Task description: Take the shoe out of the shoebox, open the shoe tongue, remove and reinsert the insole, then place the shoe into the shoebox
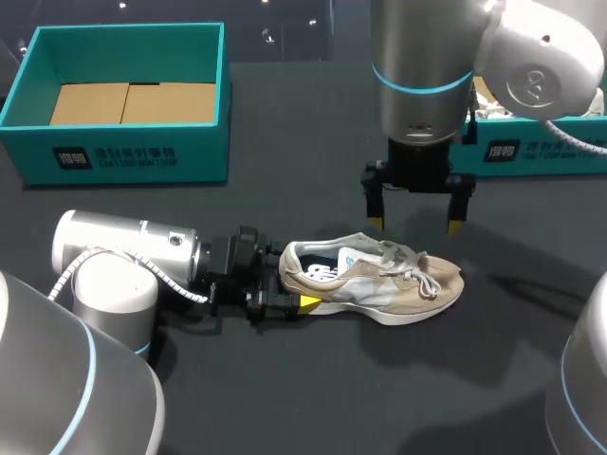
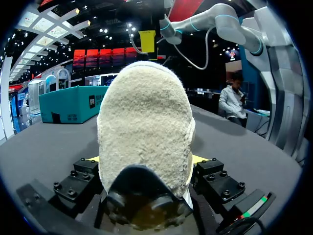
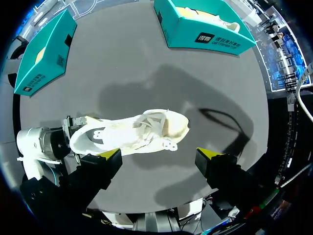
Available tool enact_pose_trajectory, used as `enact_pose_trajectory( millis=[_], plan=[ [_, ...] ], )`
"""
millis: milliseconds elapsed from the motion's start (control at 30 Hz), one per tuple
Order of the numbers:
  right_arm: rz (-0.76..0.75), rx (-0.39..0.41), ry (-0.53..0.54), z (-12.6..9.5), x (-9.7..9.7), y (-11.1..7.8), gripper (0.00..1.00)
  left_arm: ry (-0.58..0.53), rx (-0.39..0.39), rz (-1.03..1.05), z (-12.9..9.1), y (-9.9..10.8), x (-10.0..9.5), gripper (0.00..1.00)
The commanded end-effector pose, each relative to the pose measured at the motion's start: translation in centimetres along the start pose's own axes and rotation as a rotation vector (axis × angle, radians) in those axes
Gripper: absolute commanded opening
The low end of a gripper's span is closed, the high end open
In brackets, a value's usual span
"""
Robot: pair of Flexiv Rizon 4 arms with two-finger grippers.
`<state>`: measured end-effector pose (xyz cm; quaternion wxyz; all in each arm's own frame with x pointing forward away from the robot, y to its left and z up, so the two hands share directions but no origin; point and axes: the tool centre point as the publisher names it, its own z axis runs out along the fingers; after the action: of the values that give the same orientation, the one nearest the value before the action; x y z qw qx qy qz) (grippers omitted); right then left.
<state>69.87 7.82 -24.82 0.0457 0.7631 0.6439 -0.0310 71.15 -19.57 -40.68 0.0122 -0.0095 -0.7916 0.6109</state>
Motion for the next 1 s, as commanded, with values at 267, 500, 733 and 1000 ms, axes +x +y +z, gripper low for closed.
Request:
enact_pose_trajectory(
  millis=[267,500,733,1000],
  plan=[
    [0.104,0.022,-0.083,4.0,5.3,-1.4,1.00,-0.002,-0.001,0.000,0.0,-0.1,0.1,0.00],
    [0.117,0.009,-0.098,4.9,7.0,-1.5,1.00,-0.002,-0.001,0.000,0.0,-0.1,0.1,0.00],
    [0.125,0.015,-0.159,4.9,8.1,-2.1,1.00,-0.002,-0.001,0.000,0.0,-0.1,0.1,0.00],
    [0.096,-0.048,-0.258,5.6,9.3,-2.4,1.00,-0.002,-0.001,0.000,0.0,-0.1,0.1,0.00]
  ],
)
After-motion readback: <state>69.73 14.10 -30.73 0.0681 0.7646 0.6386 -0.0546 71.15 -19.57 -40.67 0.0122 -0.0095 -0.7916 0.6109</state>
